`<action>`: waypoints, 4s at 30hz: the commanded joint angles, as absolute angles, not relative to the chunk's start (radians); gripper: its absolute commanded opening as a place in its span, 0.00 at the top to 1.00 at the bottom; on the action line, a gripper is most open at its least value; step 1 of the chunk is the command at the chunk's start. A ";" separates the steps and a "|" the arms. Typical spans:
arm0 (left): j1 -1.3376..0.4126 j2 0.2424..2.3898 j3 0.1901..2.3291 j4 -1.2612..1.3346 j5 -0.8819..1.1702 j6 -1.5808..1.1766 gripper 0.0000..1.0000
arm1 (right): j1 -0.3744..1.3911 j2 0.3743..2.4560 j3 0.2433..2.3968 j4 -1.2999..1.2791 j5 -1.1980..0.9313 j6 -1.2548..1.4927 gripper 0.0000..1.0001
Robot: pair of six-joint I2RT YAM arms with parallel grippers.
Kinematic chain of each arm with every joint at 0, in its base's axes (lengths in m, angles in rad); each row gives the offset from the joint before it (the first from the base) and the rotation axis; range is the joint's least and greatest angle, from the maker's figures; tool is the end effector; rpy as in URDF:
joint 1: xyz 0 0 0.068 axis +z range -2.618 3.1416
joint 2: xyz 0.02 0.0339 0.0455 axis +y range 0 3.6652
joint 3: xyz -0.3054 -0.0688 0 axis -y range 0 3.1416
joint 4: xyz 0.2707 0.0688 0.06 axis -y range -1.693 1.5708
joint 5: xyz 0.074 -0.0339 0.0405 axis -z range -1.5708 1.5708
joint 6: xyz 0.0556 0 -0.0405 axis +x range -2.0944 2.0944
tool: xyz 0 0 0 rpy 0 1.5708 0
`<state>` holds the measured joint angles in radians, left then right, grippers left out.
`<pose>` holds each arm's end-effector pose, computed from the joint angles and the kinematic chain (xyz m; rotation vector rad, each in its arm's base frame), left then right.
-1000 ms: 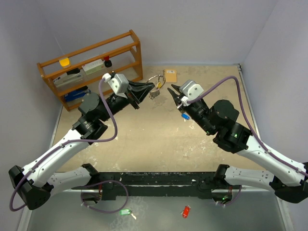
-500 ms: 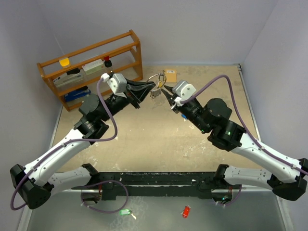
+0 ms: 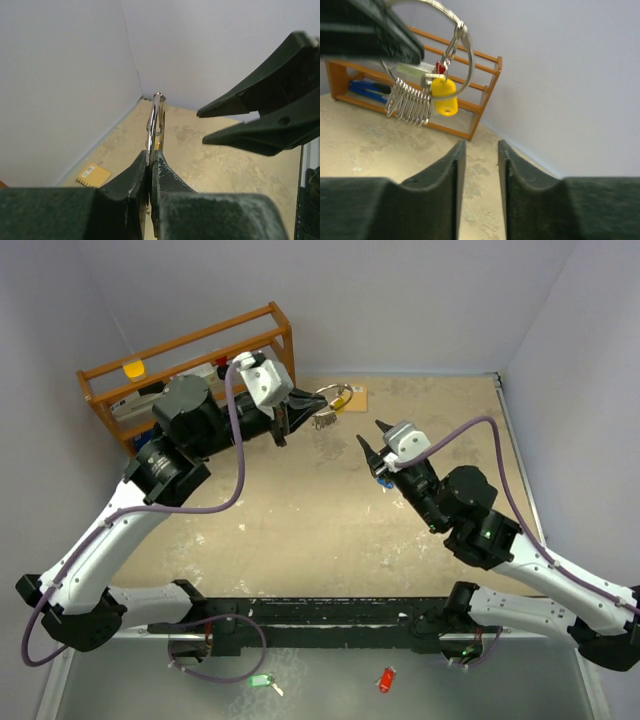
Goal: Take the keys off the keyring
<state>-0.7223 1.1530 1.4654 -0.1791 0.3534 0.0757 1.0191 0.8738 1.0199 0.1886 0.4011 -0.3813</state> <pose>0.1826 -0.1865 0.5497 0.8437 1.2324 -0.7792 0.1240 0.1600 0.4876 -0.5196 1.1581 0.3026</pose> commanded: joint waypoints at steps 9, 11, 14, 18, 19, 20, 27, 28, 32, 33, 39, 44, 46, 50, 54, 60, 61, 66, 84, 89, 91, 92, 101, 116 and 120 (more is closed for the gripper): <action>-0.722 1.160 1.597 -0.426 0.676 0.022 1.00 | 0.944 0.794 0.913 0.332 0.365 -0.418 0.41; -0.722 1.148 1.586 -0.421 0.654 -0.015 1.00 | 0.922 0.801 0.921 0.316 0.332 -0.416 0.38; -0.722 1.150 1.612 -0.473 0.612 -0.020 1.00 | 0.894 0.815 0.960 0.247 0.260 -0.389 0.35; -0.722 1.152 1.644 -0.530 0.602 0.012 1.00 | 0.865 0.823 0.986 0.181 0.132 -0.358 0.34; -0.722 1.154 1.656 -0.544 0.610 0.023 1.00 | 0.862 0.825 0.994 0.163 0.095 -0.353 0.34; -0.721 1.158 1.670 -0.563 0.614 0.034 1.00 | 0.861 0.822 0.997 0.153 0.065 -0.352 0.34; -0.722 1.166 1.703 -0.621 0.601 0.065 1.00 | 0.860 0.727 0.979 0.141 -0.150 -0.359 0.31; -0.723 1.166 1.700 -0.617 0.601 0.063 1.00 | 0.860 0.717 0.972 0.150 -0.152 -0.357 0.30; -0.722 1.156 1.666 -0.571 0.627 0.034 1.00 | 0.860 0.703 0.943 0.204 -0.183 -0.342 0.30; -0.722 1.152 1.652 -0.551 0.639 0.020 1.00 | 0.859 0.723 0.945 0.222 -0.218 -0.331 0.29; -0.722 1.138 1.621 -0.483 0.695 -0.024 1.00 | 0.860 0.768 0.967 0.243 -0.253 -0.329 0.30; -0.722 1.129 1.605 -0.450 0.710 -0.047 1.00 | 0.859 0.775 0.969 0.254 -0.254 -0.322 0.38; -0.722 1.125 1.595 -0.428 0.725 -0.062 1.00 | 0.859 0.776 0.970 0.255 -0.249 -0.320 0.40; -0.722 1.114 1.574 -0.390 0.743 -0.088 1.00 | 0.859 0.779 0.971 0.256 -0.240 -0.318 0.41; -0.722 1.111 1.562 -0.372 0.746 -0.103 1.00 | 0.859 0.784 0.975 0.259 -0.241 -0.315 0.41; -0.722 1.119 1.552 -0.361 0.749 -0.113 1.00 | 0.860 0.791 0.976 0.279 -0.255 -0.310 0.42; -0.722 1.119 1.551 -0.360 0.750 -0.114 1.00 | 0.859 0.792 0.977 0.284 -0.261 -0.308 0.43; -0.721 1.126 1.545 -0.359 0.736 -0.113 1.00 | 0.860 0.802 0.990 0.290 -0.303 -0.298 0.44; -0.722 1.121 1.483 -0.227 0.762 -0.205 1.00 | 0.859 0.842 1.010 0.322 -0.396 -0.255 0.60; -0.721 1.115 1.477 -0.213 0.765 -0.212 1.00 | 0.859 0.848 1.015 0.316 -0.393 -0.261 0.60; -0.722 1.114 1.481 -0.214 0.763 -0.211 1.00 | 0.859 0.846 1.013 0.306 -0.389 -0.265 0.59; -0.723 1.114 1.484 -0.215 0.763 -0.210 1.00 | 0.860 0.843 1.012 0.303 -0.385 -0.265 0.59; -0.722 1.108 1.497 -0.201 0.762 -0.222 1.00 | 0.859 0.848 1.022 0.273 -0.385 -0.275 0.61; -0.722 1.094 1.520 -0.197 0.755 -0.233 1.00 | 0.859 0.862 1.035 0.244 -0.367 -0.288 0.83; -0.722 1.089 1.533 -0.204 0.752 -0.231 1.00 | 0.860 0.865 1.035 0.239 -0.356 -0.295 0.79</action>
<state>-0.7166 1.1160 1.4784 -0.2466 0.7376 -0.2039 0.8627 0.8646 0.9874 0.2150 -0.3927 -0.2741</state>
